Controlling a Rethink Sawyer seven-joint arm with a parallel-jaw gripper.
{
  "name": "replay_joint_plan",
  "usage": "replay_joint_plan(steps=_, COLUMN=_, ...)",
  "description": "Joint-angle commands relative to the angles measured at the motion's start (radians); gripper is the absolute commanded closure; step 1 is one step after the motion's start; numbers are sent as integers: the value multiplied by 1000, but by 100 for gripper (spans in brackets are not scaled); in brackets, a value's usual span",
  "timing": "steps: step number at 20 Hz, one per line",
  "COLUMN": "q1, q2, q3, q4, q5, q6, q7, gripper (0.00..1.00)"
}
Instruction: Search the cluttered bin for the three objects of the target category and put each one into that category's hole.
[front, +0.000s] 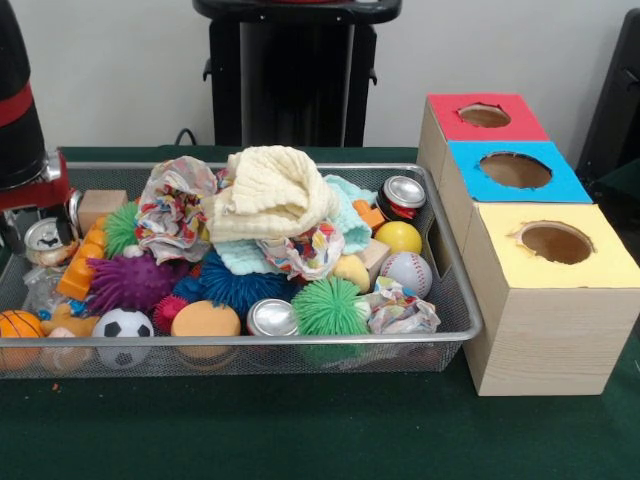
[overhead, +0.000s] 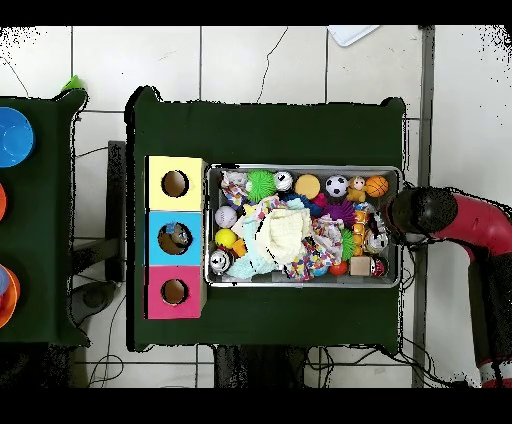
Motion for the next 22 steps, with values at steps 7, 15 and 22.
replay_joint_plan(steps=7, q1=4, q2=-25, q3=79, q4=-24, q5=4, q6=148, q7=-312, gripper=0)
replay_joint_plan(steps=15, q1=5, q2=11, q3=92, q4=-13, q5=1, q6=75, q7=-254, gripper=0)
replay_joint_plan(steps=22, q1=-1, q2=25, q3=98, q4=3, q5=-12, q6=31, q7=-238, gripper=0)
